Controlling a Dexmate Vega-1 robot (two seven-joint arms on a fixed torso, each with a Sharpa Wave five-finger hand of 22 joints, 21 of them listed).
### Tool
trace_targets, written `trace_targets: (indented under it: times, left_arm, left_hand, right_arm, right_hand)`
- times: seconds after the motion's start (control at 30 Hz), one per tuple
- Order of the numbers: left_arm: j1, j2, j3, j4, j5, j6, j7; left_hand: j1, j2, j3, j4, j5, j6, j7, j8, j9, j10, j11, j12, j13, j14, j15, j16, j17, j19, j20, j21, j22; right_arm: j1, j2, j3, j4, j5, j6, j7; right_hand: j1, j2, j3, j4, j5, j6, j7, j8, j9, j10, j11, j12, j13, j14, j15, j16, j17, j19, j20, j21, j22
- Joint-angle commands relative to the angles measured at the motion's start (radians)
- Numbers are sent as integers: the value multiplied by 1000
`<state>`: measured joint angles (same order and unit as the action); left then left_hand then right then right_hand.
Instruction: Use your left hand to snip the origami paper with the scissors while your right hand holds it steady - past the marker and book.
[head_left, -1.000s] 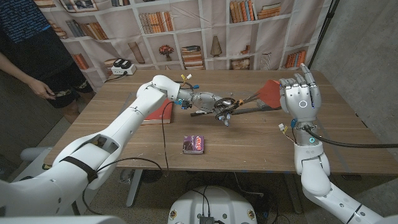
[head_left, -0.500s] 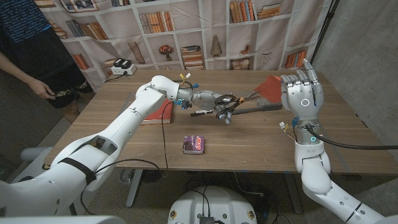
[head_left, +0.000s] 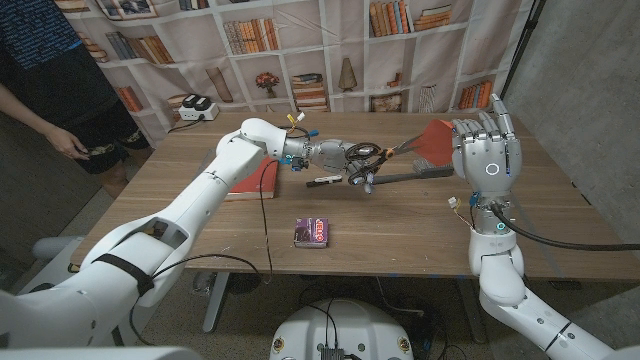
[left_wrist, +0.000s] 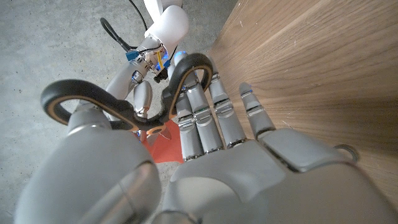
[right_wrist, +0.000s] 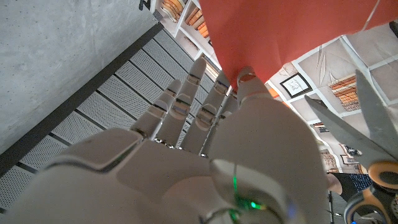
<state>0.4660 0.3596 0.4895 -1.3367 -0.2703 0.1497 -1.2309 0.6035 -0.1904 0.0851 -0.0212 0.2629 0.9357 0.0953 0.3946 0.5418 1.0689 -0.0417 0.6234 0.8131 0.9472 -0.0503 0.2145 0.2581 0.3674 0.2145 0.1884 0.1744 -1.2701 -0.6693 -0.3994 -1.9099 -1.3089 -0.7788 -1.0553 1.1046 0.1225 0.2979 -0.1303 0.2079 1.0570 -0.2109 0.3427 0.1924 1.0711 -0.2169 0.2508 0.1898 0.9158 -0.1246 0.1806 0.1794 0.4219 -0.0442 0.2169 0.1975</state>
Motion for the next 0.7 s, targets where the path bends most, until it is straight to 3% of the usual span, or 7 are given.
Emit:
trace_targets:
  times: [0.03, 0.27, 0.7]
  left_arm:
    - [3, 0, -21, -22, -47, 21, -13]
    - [7, -4, -33, -17, -68, 22, -18]
    - [2, -29, -50, 20, -88, 32, -24]
  left_hand:
    - [-6, 1, -11, -2, 9, 11, 17, -6, 3, -29, -21, 6, 2, 23, -13, 6, 3, 3, -2, 5, 3]
    - [-8, 4, -27, -4, 14, 10, 16, -8, 3, -24, -19, 6, -2, 23, -11, 8, 4, 8, -2, 7, 3]
    - [-11, 10, -59, -8, 27, 14, 16, -10, 0, -27, -19, 8, -3, 24, -12, 10, 7, 19, -2, 9, 3]
  right_arm:
    - [14, 92, 43, 61, -14, 85, -62]
    - [21, 73, 19, 65, 5, 59, -62]
    - [-14, 67, 32, 44, 12, 49, -62]
  right_hand:
    - [1, 11, 6, 9, 0, 17, -16, -1, 1, -8, -1, -3, 4, -10, -72, -4, 1, -13, -35, -3, 6]
    - [2, 14, 6, 10, -2, 15, -16, -6, 0, -12, -1, -5, 5, -16, -72, -4, 2, -32, -31, -8, 7]
    - [1, 16, 6, 12, -5, 14, -16, -12, 0, -13, -1, -7, 5, -27, -70, -4, 2, -38, -29, -7, 7]
